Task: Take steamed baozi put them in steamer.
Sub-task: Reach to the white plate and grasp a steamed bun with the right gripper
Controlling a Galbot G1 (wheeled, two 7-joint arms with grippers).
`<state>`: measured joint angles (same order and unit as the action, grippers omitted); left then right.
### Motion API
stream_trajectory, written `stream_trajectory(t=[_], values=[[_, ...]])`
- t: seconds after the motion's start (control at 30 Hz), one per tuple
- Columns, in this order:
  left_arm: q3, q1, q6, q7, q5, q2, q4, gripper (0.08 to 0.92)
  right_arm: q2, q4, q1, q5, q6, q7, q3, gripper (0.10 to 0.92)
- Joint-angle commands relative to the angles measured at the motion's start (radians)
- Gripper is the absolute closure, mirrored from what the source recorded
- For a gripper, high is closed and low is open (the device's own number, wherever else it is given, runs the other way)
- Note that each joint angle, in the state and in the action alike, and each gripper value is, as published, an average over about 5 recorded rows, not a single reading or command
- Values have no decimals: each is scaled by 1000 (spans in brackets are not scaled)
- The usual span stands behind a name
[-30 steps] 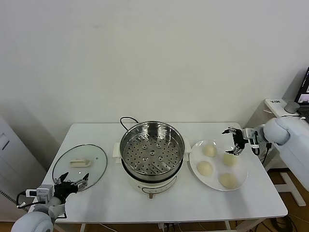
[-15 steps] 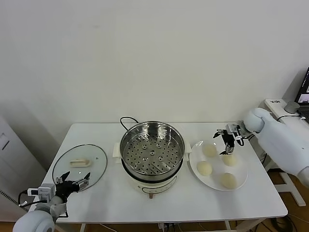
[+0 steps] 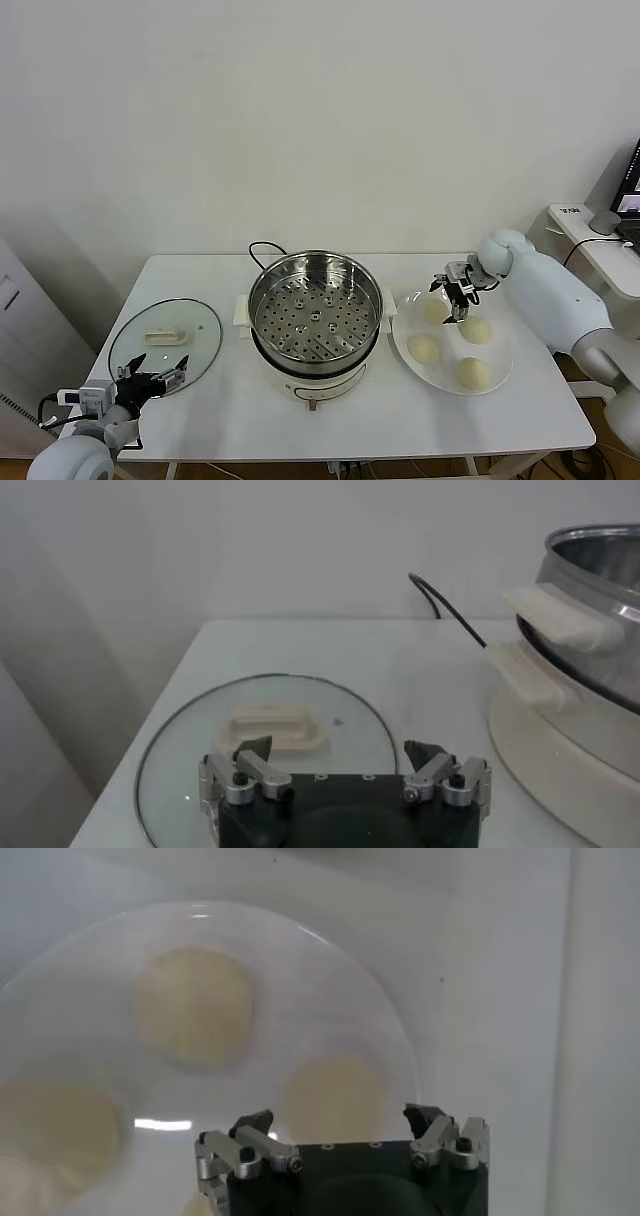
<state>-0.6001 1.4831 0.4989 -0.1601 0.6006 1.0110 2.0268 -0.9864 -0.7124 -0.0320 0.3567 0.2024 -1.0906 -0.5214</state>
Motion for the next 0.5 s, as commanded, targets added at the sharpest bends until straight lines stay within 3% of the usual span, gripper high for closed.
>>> stream_trajectory(t=[0.03,0.3,0.5], values=[[-1,1,0,0,0,0,1,177,-37,43,1,30,8,6,2,306],[-2,4,0,0,1,1,8,177,-31,48,-11,57,3,13,37,508],[-4,5,2,-1,3,2,15,177,-20,34,-9,56,8,13,53,557]])
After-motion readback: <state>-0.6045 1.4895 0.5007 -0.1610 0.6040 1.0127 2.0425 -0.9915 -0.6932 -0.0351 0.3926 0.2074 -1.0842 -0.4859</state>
